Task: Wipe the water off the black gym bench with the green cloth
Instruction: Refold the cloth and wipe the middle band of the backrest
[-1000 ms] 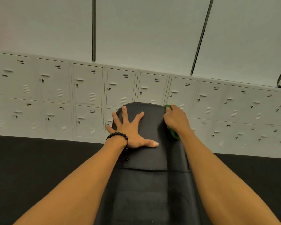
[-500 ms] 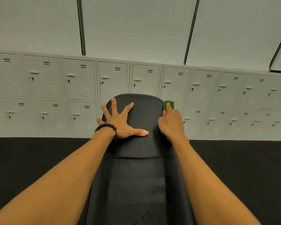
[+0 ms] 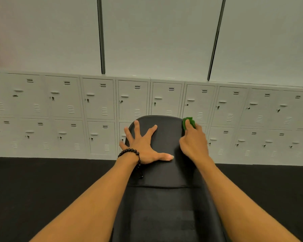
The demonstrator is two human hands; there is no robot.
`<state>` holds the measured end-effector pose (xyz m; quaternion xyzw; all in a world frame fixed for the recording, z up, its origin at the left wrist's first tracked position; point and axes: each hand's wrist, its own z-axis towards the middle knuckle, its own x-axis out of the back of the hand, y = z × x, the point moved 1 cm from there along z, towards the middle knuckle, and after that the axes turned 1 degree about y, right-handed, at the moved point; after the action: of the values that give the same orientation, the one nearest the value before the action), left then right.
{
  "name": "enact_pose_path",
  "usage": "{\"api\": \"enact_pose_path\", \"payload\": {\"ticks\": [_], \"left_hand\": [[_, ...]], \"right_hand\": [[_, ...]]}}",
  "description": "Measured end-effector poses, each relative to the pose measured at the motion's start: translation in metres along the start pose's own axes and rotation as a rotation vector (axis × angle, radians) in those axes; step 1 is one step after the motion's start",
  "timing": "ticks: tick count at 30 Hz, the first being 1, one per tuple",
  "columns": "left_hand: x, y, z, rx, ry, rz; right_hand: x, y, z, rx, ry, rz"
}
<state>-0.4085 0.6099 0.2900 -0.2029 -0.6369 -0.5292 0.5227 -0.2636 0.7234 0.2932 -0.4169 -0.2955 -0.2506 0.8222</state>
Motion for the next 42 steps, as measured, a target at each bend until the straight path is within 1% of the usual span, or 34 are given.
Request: {"api": "enact_pose_path", "payload": {"ticks": [1, 2, 4, 5, 7, 9, 10, 12, 13, 14, 15, 16, 17, 18, 21, 22, 23, 24, 25, 26, 29, 30, 31, 32, 33, 34, 36, 38, 39, 40, 41, 42], "left_hand": [[0.003, -0.004, 0.000, -0.021, 0.025, -0.091], [0.008, -0.009, -0.001, -0.048, 0.083, -0.231], [0.018, -0.017, -0.005, -0.087, 0.263, -0.540], [0.025, -0.020, -0.008, -0.081, 0.358, -0.630], [0.033, -0.021, -0.013, -0.026, 0.508, -0.668], [0.038, -0.024, -0.016, 0.023, 0.611, -0.682], [0.040, -0.024, -0.018, 0.035, 0.631, -0.698], [0.040, -0.026, -0.022, 0.033, 0.622, -0.706], [0.039, -0.027, -0.024, 0.030, 0.611, -0.691], [0.039, -0.028, -0.026, 0.024, 0.608, -0.673], [0.039, -0.028, -0.029, 0.016, 0.595, -0.653], [0.039, -0.029, -0.032, 0.008, 0.575, -0.633], [0.038, -0.030, -0.034, 0.001, 0.538, -0.614], [0.038, -0.032, -0.036, 0.002, 0.493, -0.599], [0.033, -0.041, -0.043, 0.060, 0.317, -0.578], [0.032, -0.043, -0.045, 0.083, 0.264, -0.570], [0.028, -0.044, -0.049, 0.102, 0.220, -0.567], [0.025, -0.044, -0.052, 0.109, 0.196, -0.565], [0.022, -0.042, -0.055, 0.106, 0.181, -0.565], [0.019, -0.039, -0.058, 0.099, 0.177, -0.570], [0.011, -0.032, -0.064, 0.073, 0.200, -0.549], [0.007, -0.031, -0.066, 0.069, 0.203, -0.527], [0.003, -0.031, -0.066, 0.071, 0.191, -0.496], [-0.003, -0.032, -0.070, 0.078, 0.163, -0.456], [-0.007, -0.035, -0.073, 0.080, 0.140, -0.415], [-0.009, -0.037, -0.077, 0.078, 0.118, -0.376], [-0.007, -0.041, -0.087, 0.058, 0.089, -0.302], [0.001, -0.046, -0.095, 0.056, 0.044, -0.203], [0.007, -0.047, -0.097, 0.062, 0.021, -0.161], [0.012, -0.049, -0.098, 0.071, 0.001, -0.128], [0.017, -0.050, -0.101, 0.077, -0.004, -0.107], [0.021, -0.052, -0.104, 0.078, -0.004, -0.100]], "right_hand": [[-0.007, -0.011, 0.016, 0.027, 0.007, -0.029], [-0.014, -0.023, 0.027, 0.064, 0.012, -0.068], [-0.029, -0.044, 0.035, 0.153, -0.016, -0.141], [-0.035, -0.057, 0.035, 0.217, -0.032, -0.147], [-0.046, -0.082, 0.022, 0.395, -0.089, -0.102], [-0.054, -0.102, -0.010, 0.604, -0.200, -0.007], [-0.055, -0.107, -0.032, 0.734, -0.241, 0.010], [-0.054, -0.107, -0.076, 1.010, -0.273, -0.022], [-0.055, -0.103, -0.084, 1.123, -0.292, -0.023], [-0.053, -0.098, -0.082, 1.180, -0.323, -0.036], [-0.050, -0.092, -0.073, 1.178, -0.334, -0.038], [-0.048, -0.083, -0.058, 1.128, -0.326, -0.045], [-0.043, -0.072, -0.044, 1.025, -0.288, -0.040], [-0.037, -0.057, -0.031, 0.867, -0.223, -0.030], [-0.009, -0.014, -0.012, 0.265, 0.039, 0.018], [-0.004, -0.010, -0.015, 0.125, 0.097, 0.024], [-0.005, -0.012, -0.022, 0.053, 0.122, 0.010], [-0.009, -0.019, -0.031, 0.043, 0.116, -0.007], [-0.017, -0.028, -0.042, 0.087, 0.081, -0.008], [-0.026, -0.037, -0.055, 0.185, 0.021, 0.011], [-0.041, -0.054, -0.098, 0.619, -0.235, 0.014], [-0.040, -0.051, -0.105, 0.747, -0.299, -0.012], [-0.036, -0.045, -0.103, 0.828, -0.329, -0.019], [-0.028, -0.036, -0.102, 0.823, -0.336, -0.019], [-0.021, -0.026, -0.098, 0.749, -0.319, -0.019], [-0.015, -0.016, -0.094, 0.632, -0.266, -0.013], [-0.001, 0.002, -0.090, 0.346, -0.104, 0.028], [0.003, 0.003, -0.090, 0.059, 0.019, 0.069], [0.002, -0.004, -0.093, -0.039, 0.059, 0.050], [0.000, -0.015, -0.098, -0.081, 0.078, 0.021], [-0.003, -0.028, -0.104, -0.053, 0.072, 0.010], [-0.008, -0.041, -0.111, 0.032, 0.030, 0.029]]}}
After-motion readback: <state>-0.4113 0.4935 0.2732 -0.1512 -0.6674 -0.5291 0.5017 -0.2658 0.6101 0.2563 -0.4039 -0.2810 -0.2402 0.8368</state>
